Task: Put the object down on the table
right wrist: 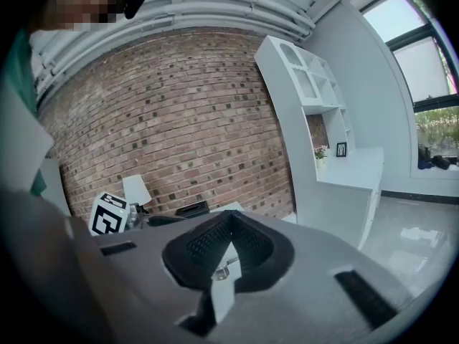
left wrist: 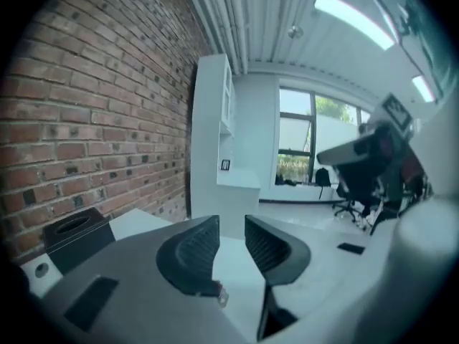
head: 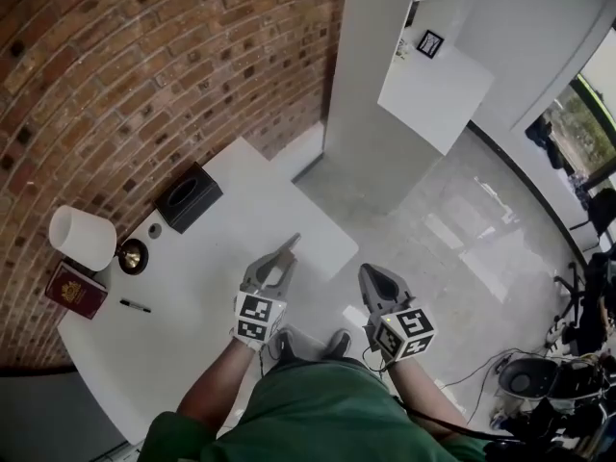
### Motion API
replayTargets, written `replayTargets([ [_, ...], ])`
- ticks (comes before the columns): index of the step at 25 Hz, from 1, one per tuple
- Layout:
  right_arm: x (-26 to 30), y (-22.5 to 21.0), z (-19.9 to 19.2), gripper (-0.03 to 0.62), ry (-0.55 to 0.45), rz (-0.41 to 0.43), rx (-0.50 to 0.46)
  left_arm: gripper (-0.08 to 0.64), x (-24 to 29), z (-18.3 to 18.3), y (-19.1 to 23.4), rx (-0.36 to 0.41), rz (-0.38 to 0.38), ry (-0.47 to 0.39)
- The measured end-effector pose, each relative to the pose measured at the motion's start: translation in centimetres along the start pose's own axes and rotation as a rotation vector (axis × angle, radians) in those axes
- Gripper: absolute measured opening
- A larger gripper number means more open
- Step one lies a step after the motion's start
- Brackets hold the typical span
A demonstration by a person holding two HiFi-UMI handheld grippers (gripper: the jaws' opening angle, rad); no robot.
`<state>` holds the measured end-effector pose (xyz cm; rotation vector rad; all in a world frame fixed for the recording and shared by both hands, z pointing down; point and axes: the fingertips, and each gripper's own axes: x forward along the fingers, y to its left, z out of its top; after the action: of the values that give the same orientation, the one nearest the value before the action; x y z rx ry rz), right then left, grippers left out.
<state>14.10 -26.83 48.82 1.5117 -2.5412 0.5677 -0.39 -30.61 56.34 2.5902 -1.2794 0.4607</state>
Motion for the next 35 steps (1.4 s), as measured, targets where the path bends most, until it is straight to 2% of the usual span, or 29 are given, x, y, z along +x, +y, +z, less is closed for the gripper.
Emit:
replayTargets([
  [2, 0.0, 0.5, 1.1, 0.002, -0.028, 0.014, -0.01, 0.081, -1.2, 3.9, -1.0, -0.057, -0.028, -0.098],
  [5, 0.2, 1.4, 3.2, 0.002, -0.08, 0.038, -0.013, 0.057, -3.0, 8.3, -2.0, -0.087, -0.046, -0.201],
  [8, 0.2, 2.1, 5.1, 0.002, -0.119, 0.053, -0.046, 0.048, -4.7, 11.4, -2.7, -0.1, -0.057, -0.271],
  [13, -0.2, 3.0, 8.4, 0.002, -0.198, 0.052, -0.169, 0.028, -6.4, 15.0, -3.5, -0.143, -0.077, -0.341],
  [17, -1.5, 4.0, 10.4, 0.002, -0.273, 0.038, -0.205, 0.018, -7.3, 15.7, -4.8, -0.155, -0.094, -0.347],
  [22, -3.2, 4.5, 12.0, 0.002, -0.349, 0.015, -0.24, 0.018, -8.1, 16.3, -5.9, -0.114, -0.095, -0.362],
  [35, -4.1, 4.6, 12.0, 0.002, -0.352, 0.032, -0.245, 0.018, -8.0, 15.7, -5.1, -0.146, -0.038, -0.359],
])
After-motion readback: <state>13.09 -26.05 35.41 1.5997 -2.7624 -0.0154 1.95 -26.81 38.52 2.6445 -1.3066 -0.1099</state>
